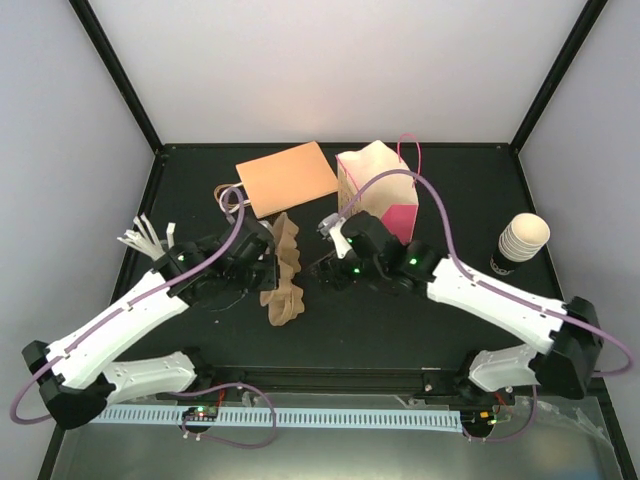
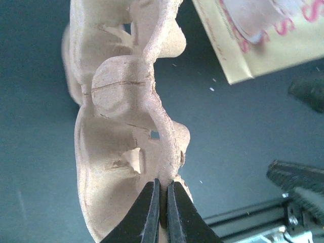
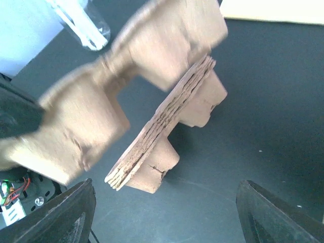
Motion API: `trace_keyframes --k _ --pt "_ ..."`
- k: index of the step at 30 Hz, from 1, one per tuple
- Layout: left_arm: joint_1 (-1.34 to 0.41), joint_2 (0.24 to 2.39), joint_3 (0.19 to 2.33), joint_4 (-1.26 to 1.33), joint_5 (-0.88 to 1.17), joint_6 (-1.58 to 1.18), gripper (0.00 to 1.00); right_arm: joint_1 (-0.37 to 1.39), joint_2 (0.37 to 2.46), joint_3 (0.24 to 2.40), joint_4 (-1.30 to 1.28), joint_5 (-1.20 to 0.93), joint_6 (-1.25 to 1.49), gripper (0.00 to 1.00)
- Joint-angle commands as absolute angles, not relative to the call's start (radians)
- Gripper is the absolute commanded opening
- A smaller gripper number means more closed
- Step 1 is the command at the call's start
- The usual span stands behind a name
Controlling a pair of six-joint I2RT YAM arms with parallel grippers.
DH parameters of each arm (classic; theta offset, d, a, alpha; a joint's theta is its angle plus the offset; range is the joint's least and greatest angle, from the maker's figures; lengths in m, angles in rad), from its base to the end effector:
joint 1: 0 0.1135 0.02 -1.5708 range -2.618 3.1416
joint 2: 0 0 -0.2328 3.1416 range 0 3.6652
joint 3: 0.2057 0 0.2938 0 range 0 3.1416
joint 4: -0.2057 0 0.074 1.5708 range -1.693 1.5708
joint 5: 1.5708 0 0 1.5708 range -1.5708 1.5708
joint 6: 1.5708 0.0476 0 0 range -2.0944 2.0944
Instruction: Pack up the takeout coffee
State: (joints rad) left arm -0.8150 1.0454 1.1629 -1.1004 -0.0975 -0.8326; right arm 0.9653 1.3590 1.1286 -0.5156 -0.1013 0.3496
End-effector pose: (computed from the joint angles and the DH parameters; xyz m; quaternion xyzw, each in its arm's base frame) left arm 0.1742 -0.1781 0.3072 -0.0225 0.9558 -0.1806 0.2308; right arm 0.1975 0.2937 0.2515 -0.2966 0.8658 0.2813 0.2885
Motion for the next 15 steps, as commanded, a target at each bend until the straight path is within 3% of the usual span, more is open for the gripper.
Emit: trace_keyframes --k 1,12,14,15 --pt "-0.907 1.091 1.214 -1.028 -0.032 -0.856 0.05 0.969 1.259 1.135 -0.583 0.000 0.302 0.79" --pt "-1.100 1.377 1.236 -0.882 -0.100 -1.083 0.07 0.968 1.053 1.120 -0.713 0.146 0.309 0.80" --pt "-1.104 1.426 1.217 -0.831 -0.084 -1.091 0.12 0.968 1.018 1.101 -0.721 0.162 0.313 0.80" --pt "-1.106 1.448 1.214 -0.814 -0.072 -1.096 0.19 0.967 1.003 1.092 -0.727 0.169 0.315 0.81"
